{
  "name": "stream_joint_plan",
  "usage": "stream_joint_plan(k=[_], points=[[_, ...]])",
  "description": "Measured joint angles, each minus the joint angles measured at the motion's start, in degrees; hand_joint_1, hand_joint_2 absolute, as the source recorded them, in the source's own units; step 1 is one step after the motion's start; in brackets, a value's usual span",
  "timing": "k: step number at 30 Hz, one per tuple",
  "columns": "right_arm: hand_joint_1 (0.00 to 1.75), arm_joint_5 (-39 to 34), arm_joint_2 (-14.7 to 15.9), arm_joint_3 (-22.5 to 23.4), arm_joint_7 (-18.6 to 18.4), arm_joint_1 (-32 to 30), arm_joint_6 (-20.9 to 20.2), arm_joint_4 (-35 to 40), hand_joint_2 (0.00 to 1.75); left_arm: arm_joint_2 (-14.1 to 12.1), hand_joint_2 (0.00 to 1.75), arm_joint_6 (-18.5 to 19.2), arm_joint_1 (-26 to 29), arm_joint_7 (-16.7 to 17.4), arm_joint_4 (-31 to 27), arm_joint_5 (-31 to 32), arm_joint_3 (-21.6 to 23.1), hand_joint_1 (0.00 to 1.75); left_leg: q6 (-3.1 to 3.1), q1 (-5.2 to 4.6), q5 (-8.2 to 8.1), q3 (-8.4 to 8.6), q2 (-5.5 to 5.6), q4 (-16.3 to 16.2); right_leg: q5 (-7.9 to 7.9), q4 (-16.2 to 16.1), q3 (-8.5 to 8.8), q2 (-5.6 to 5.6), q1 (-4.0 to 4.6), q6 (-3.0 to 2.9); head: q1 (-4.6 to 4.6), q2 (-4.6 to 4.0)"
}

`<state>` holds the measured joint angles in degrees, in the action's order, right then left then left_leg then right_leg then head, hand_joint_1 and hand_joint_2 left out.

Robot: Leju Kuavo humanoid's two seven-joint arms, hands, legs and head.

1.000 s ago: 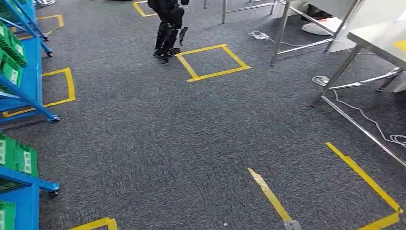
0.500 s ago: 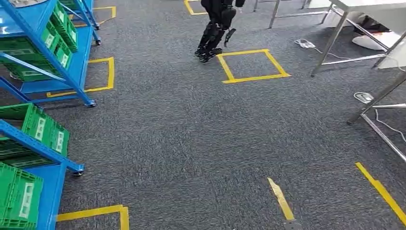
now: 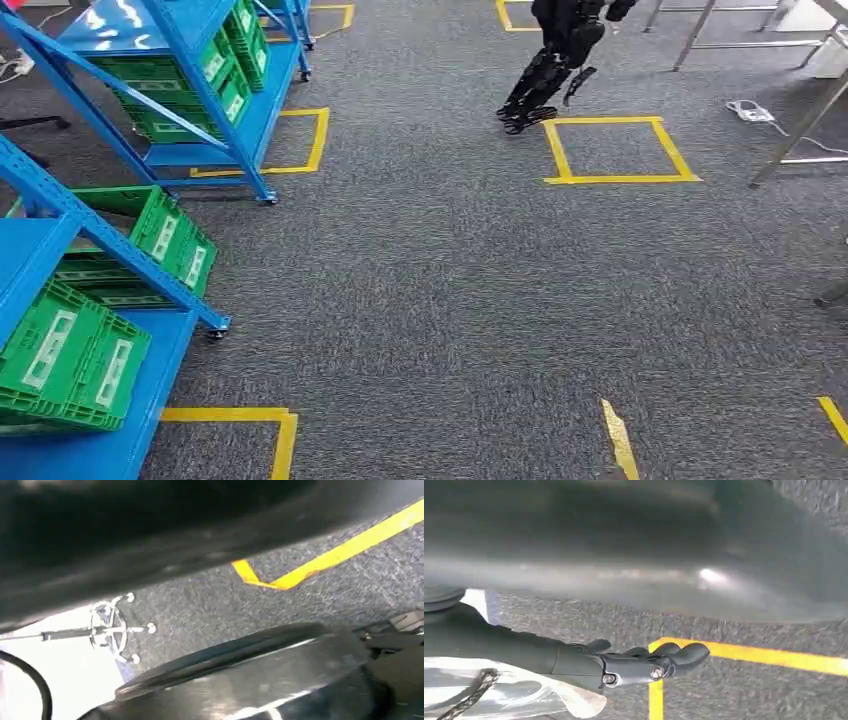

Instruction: Take the parts from the cabinet and place them on the table.

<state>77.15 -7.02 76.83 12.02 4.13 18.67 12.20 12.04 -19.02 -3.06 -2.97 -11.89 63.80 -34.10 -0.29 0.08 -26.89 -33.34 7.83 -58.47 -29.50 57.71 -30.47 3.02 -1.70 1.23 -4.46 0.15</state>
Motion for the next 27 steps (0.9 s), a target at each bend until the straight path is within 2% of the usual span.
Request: stream_joint_plan(k=[1, 2, 4, 5, 6, 7, 8, 9, 10, 11, 14, 15, 16, 17, 18, 19, 20, 21, 22, 23, 24, 25, 26, 27], points=[[0.0, 0.02, 0.02, -0.04, 0.02, 0.08, 0.0, 0.02, 0.0, 0.09, 0.0, -0.02, 0.06, 0.04, 0.0, 0.13, 0.02, 0.0, -0.27, -0.36, -1.14, -0.63, -3.55, -1.6, -0.02, -0.13, 0.22, -0.52, 0.14, -0.31, 0.35, 0.0], [0.0, 0.02, 0.02, -0.04, 0.04, 0.08, 0.0, 0.02, 0.0, 0.04, 0.0, -0.02, -0.07, 0.13, 0.0, 0.17, 0.02, 0.0, -0.56, -0.3, -3.24, -2.37, -5.64, -5.23, -0.13, -0.19, 0.38, -1.49, 0.33, -0.6, 0.61, 0.0], [0.0, 0.02, 0.02, -0.04, 0.09, -0.19, -0.04, 0.02, 0.0, 0.09, 0.0, -0.02, -0.36, 0.13, 0.0, 0.33, 0.07, 0.0, -0.87, -0.11, -7.21, -6.89, -7.1, -14.56, -0.43, -0.17, 0.58, -3.7, 0.63, -0.91, 0.59, 0.0], [0.0, 0.0, 0.02, -0.04, 0.15, -0.21, -0.07, 0.02, 0.0, 0.09, 0.0, -0.02, -0.35, 0.13, 0.0, 0.37, 0.09, 0.0, -0.95, -0.05, -7.79, -8.3, -7.29, -17.36, -0.58, -0.16, 0.66, -4.67, 0.72, -1.01, 0.55, 0.0], [0.0, 0.02, 0.02, -0.04, 0.2, -0.15, -0.07, 0.02, 0.0, 0.09, 0.0, 0.0, -0.25, 0.13, 0.0, 0.46, 0.09, 0.0, -0.95, -0.01, -6.94, -8.27, -7.39, -17.24, -0.71, -0.16, 0.8, -5.46, 0.77, -1.0, 0.59, 0.0], [0.0, 0.02, 0.02, -0.09, 0.26, -0.07, -0.07, 0.02, 0.0, 0.05, 0.0, 0.0, -0.17, 0.13, 0.0, 0.48, 0.09, 0.0, -0.82, -0.01, -5.06, -7.15, -7.5, -14.92, -0.85, -0.16, 0.98, -6.12, 0.8, -0.97, 0.59, 0.0], [0.0, 0.07, 0.02, -0.13, 0.26, 0.03, -0.04, 0.02, 0.0, 0.0, 0.0, -0.02, -0.17, 0.13, 0.0, 0.48, 0.09, 0.0, -0.55, -0.07, -2.41, -4.9, -7.87, -10.41, -1.07, -0.16, 1.31, -6.83, 0.86, -0.92, 0.59, 0.0], [0.0, 0.13, 0.02, -0.15, 0.24, 0.08, -0.02, 0.02, 0.0, 0.0, 0.0, -0.02, -0.22, 0.13, 0.0, 0.5, 0.09, 0.0, -0.13, -0.24, 0.05, -2.28, -9.0, -5.33, -1.29, -0.19, 1.7, -7.49, 0.87, -0.81, 0.61, 0.0], [0.0, 0.18, 0.02, -0.2, 0.13, 0.08, 0.04, 0.02, 0.0, 0.0, 0.0, -0.04, -0.28, 0.13, 0.0, 0.57, 0.09, 0.0, 0.53, -0.84, 0.88, -0.21, -12.74, -1.18, -1.6, -0.22, 1.81, -8.02, 0.91, -0.55, 0.57, 0.0], [0.0, 0.22, 0.02, -0.22, -0.04, 0.04, 0.07, 0.0, 0.0, 0.04, 0.0, -0.07, -0.52, 0.13, 0.0, 0.68, 0.09, 0.0, 0.83, -1.57, 0.12, 0.41, -13.84, 0.09, -2.1, 0.04, 1.75, -8.59, 1.38, 0.01, 0.68, 0.0], [0.0, 0.83, 0.02, -0.59, -0.41, 0.14, 0.15, 0.0, 0.0, 0.04, 0.0, -0.24, -0.33, 0.17, 0.0, 0.66, 0.07, 0.0, 1.48, -1.72, 0.14, -0.1, -11.64, -0.09, -2.15, -0.59, 2.71, -10.8, 1.27, 0.6, 0.66, 0.0], [0.0, 0.96, 0.02, -0.7, -0.52, 0.34, 0.17, 0.0, 0.0, 0.07, 0.0, -0.28, -0.25, 0.22, 0.0, 0.63, 0.07, 0.0, 2.0, -1.16, 0.54, 0.54, -10.79, 0.82, -2.57, -0.59, 3.14, -10.76, 1.21, 1.08, 0.74, 0.02], [0.0, 1.05, 0.02, -0.81, -0.52, 0.47, 0.2, 0.0, 0.0, 0.09, 0.0, -0.37, -0.05, 0.31, 0.0, 0.59, 0.07, 0.0, 2.26, -0.98, 0.72, 0.8, -10.21, 1.16, -3.65, 0.44, 2.57, -7.29, 1.02, 1.15, 0.4, 0.0], [0.0, 1.14, 0.02, -0.87, -0.55, 0.47, 0.2, 0.0, 0.0, 0.09, 0.0, -0.46, -0.14, 0.31, 0.0, 0.53, 0.07, 0.0, 2.47, -0.85, 0.75, 0.74, -9.57, 1.16, -5.39, 3.66, 1.04, -5.07, 0.93, 1.16, 0.37, 0.0], [0.0, 1.36, 0.02, -0.94, -0.57, 0.38, 0.2, 0.0, 0.0, 0.18, 0.0, -0.44, -0.33, 0.31, 0.0, 0.48, 0.07, 0.0, 2.63, -0.78, 0.68, 0.67, -8.73, 1.16, -7.53, 8.57, -1.4, -3.88, 0.9, 1.26, 0.15, 0.0], [0.0, 1.53, 0.02, -1.01, -0.72, 0.17, 0.2, 0.0, 0.0, 0.35, 0.0, -0.44, -0.37, 0.31, 0.0, 0.46, 0.07, 0.0, 2.72, -0.79, 0.62, 0.67, -7.93, 1.16, -9.37, 13.35, -3.96, -3.39, 0.89, 1.34, 0.18, 0.0], [0.0, 1.66, 0.0, -1.05, -0.74, -0.07, 0.2, 0.0, 0.0, 0.35, 0.0, -0.44, -0.33, 0.31, 0.0, 0.37, 0.07, 0.0, 2.74, -0.8, 0.6, 0.71, -6.96, 1.14, -10.2, 17.03, -6.21, -3.19, 0.91, 1.45, 0.18, 0.0], [0.0, 1.79, 0.02, -1.09, -0.74, -0.19, 0.2, 0.0, 0.0, 0.33, 0.0, -0.44, -0.22, 0.33, 0.0, 0.31, 0.04, 0.0, 2.73, -0.8, 0.6, 0.84, -6.06, 1.12, -9.42, 17.82, -7.19, -3.12, 0.91, 1.45, 0.2, 0.0], [0.0, 1.88, 0.02, -1.14, -0.72, -0.2, 0.2, 0.0, 0.0, 0.28, 0.0, -0.44, -0.12, 0.39, 0.0, 0.22, 0.02, 0.0, 2.65, -0.79, 0.54, 0.99, -5.1, 1.07, -7.15, 15.74, -6.82, -3.09, 0.9, 1.41, 0.2, 0.0], [0.0, 1.9, 0.02, -1.22, -0.7, -0.18, 0.22, 0.0, 0.0, 0.28, 0.0, -0.44, -0.1, 0.46, 0.0, 0.15, 0.0, 0.0, 2.51, -0.7, 0.45, 1.18, -4.18, 1.04, -3.97, 11.32, -5.21, -2.92, 0.82, 1.41, 0.17, 0.0], [0.0, 1.92, 0.02, -1.38, -0.7, -0.17, 0.22, 0.0, 0.0, 0.33, 0.0, -0.44, -0.1, 0.46, 0.0, 0.11, 0.0, 0.0, 2.27, -0.61, 0.29, 1.39, -3.39, 0.91, -0.88, 6.0, -3.06, -2.13, 0.67, 1.4, 0.2, 0.0], [0.0, 1.95, 0.02, -1.49, -0.7, -0.15, 0.22, 0.0, 0.0, 0.35, 0.0, -0.44, -0.1, 0.46, 0.0, 0.11, -0.02, 0.0, 1.95, -0.52, 0.08, 1.34, -2.73, 0.74, 0.62, 1.81, -1.47, 0.16, 0.39, 1.43, 0.13, 0.0], [0.0, 1.95, 0.02, -1.57, -0.7, -0.13, 0.2, -0.02, 0.0, 0.31, 0.0, -0.44, -0.23, 0.46, 0.0, 0.0, 0.0, 0.0, 1.62, -0.77, -0.08, 1.01, -2.08, 0.22, -0.27, 0.68, -0.81, 2.15, 0.24, 1.36, 0.26, 0.0], [0.0, 1.95, 0.0, -1.62, -0.7, -0.13, 0.2, -0.02, 0.0, 0.31, 0.0, -0.46, -0.3, 0.46, 0.0, -0.09, -0.02, 0.0, 1.4, -0.63, 0.07, 0.57, -1.43, 0.14, -0.5, 0.62, -0.13, 1.59, 0.29, 1.03, 0.22, 0.02]])
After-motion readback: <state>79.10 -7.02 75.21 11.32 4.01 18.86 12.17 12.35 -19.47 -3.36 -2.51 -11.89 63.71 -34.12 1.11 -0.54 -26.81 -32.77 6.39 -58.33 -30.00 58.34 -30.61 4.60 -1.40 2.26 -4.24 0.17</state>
